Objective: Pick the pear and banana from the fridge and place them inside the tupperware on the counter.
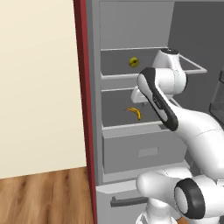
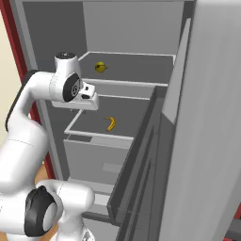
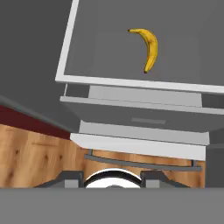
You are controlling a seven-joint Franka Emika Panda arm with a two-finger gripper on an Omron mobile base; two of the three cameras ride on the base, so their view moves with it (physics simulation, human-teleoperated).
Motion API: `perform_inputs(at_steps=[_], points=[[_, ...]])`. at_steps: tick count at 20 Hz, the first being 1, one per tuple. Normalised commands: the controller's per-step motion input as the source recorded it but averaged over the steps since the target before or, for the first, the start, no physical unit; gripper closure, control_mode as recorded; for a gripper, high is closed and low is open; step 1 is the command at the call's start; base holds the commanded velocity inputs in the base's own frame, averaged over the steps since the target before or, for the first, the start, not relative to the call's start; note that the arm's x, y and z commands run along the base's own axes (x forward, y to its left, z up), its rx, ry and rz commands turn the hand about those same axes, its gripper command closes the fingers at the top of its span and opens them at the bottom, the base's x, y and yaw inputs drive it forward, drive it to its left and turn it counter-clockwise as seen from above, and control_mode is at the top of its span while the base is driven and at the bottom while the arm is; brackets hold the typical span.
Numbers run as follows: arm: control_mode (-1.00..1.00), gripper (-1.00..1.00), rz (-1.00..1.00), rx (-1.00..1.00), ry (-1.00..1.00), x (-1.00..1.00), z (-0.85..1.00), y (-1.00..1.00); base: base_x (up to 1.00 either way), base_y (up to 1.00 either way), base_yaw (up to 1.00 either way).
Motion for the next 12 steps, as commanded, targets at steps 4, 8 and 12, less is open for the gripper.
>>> perform_inputs(at_steps=[4, 8, 12], points=[[-1.00, -1.00, 0.00, 0.00, -0.33, -0.40, 0.06, -0.05, 0.00, 0.00, 0.00], [-1.00, -1.00, 0.00, 0.00, -0.63, -0.49, 0.24, -0.06, 0.00, 0.00, 0.00], [-1.00, -1.00, 0.00, 0.00, -0.50, -0.18, 0.36, 0.00, 0.00, 0.00, 0.00]])
